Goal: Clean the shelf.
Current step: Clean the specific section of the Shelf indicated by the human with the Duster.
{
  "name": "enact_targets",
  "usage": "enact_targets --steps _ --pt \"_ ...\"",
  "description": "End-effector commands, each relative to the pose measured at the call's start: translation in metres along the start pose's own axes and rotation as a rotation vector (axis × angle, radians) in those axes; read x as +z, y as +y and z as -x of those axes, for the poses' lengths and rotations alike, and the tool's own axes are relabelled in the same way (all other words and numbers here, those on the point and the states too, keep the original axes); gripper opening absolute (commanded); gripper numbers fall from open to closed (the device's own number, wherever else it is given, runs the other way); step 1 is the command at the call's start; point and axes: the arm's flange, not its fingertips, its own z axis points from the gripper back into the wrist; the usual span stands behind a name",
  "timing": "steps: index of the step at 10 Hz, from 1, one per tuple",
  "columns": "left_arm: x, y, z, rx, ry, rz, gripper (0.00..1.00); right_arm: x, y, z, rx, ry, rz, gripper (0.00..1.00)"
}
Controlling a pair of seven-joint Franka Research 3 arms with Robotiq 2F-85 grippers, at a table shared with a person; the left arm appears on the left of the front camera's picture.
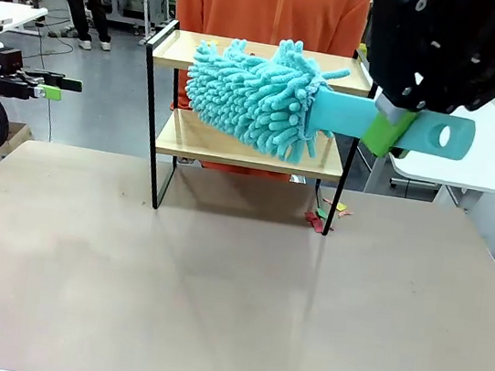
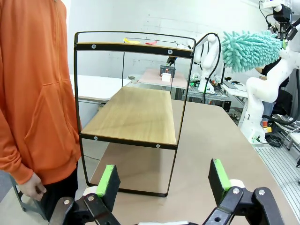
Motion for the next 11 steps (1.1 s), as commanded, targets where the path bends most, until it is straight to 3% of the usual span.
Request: enact_targets --steps 1,4,5,8,10,11 --pt "0.001 -0.002 0.000 -0.016 0.006 0.004 1.00 0.000 0.000 -0.001 0.000 0.002 -0.001 0.13" --pt "0.001 -0.002 0.000 -0.016 0.006 0.004 1.00 0.030 0.060 -0.049 -0.139 -0.210 -0.012 0.13" --pt "0.001 -0.002 0.000 -0.016 0.006 0.004 1.00 0.045 0.075 -0.068 -0.275 -0.283 0.010 0.13" --pt "0.001 -0.002 0.000 -0.016 0.006 0.004 1.00 0.064 0.118 -0.116 -0.343 -0.355 -0.073 0.13" --pt "0.001 -0.002 0.000 -0.016 0.006 0.004 1.00 0.063 0.125 -0.139 -0.455 -0.325 -0.046 0.13" --pt "0.001 -0.002 0.000 -0.016 0.006 0.004 1.00 0.057 0.104 -0.109 -0.355 -0.343 -0.097 0.13"
